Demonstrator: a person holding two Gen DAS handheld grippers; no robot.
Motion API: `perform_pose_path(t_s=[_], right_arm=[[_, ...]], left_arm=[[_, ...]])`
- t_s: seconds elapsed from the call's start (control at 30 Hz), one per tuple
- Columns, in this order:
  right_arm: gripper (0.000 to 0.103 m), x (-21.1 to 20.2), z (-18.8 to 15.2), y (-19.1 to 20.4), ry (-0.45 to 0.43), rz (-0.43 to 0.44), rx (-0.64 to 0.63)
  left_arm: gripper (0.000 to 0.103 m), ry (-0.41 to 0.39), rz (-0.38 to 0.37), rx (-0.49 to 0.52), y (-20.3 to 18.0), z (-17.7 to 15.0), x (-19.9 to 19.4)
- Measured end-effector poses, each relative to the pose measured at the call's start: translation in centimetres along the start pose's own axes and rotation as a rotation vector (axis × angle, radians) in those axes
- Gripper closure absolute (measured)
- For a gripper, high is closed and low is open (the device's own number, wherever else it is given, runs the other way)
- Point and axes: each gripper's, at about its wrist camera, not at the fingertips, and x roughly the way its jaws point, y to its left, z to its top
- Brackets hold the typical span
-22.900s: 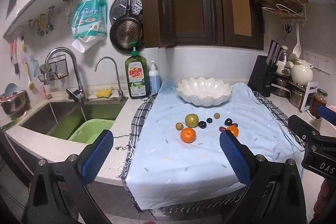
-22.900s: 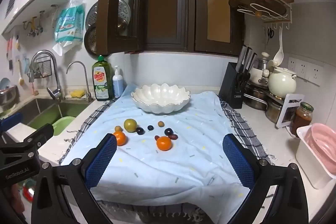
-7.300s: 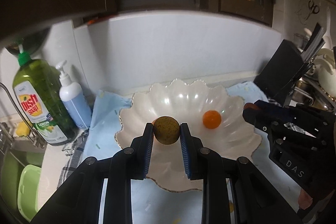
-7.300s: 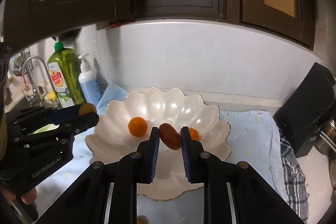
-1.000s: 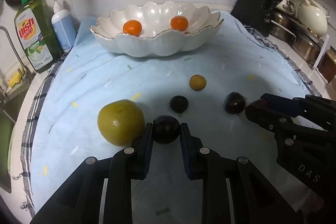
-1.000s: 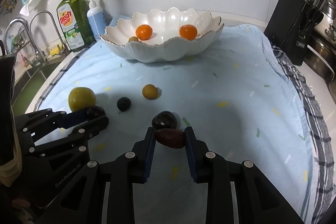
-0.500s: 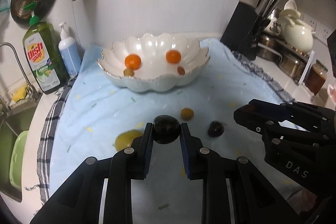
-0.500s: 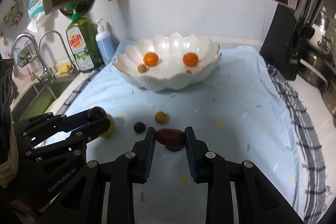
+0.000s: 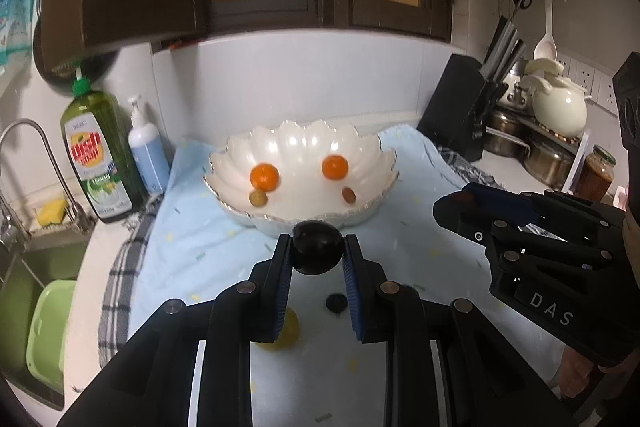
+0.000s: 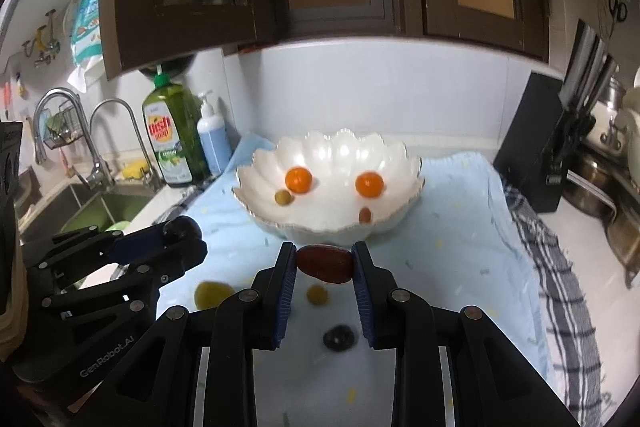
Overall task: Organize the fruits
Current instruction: 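Lift the date and plum and carry both over the white bowl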
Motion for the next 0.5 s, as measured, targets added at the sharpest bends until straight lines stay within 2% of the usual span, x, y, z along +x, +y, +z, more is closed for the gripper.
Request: perform_pose_path(t_s=[0.3,0.5], right_arm=[[0.073,0.0,2.8,0.0,-0.078,-0.003,-0.033],[0.073,1.4,5.2,-0.3,-0.103,-0.004,-0.068]], left_arm=[[0.078,-0.070,0.004,0.014,0.2,2.7,-0.3],[0.078,-0.083,-0.018,-0.011,1.0,5.2,1.1]])
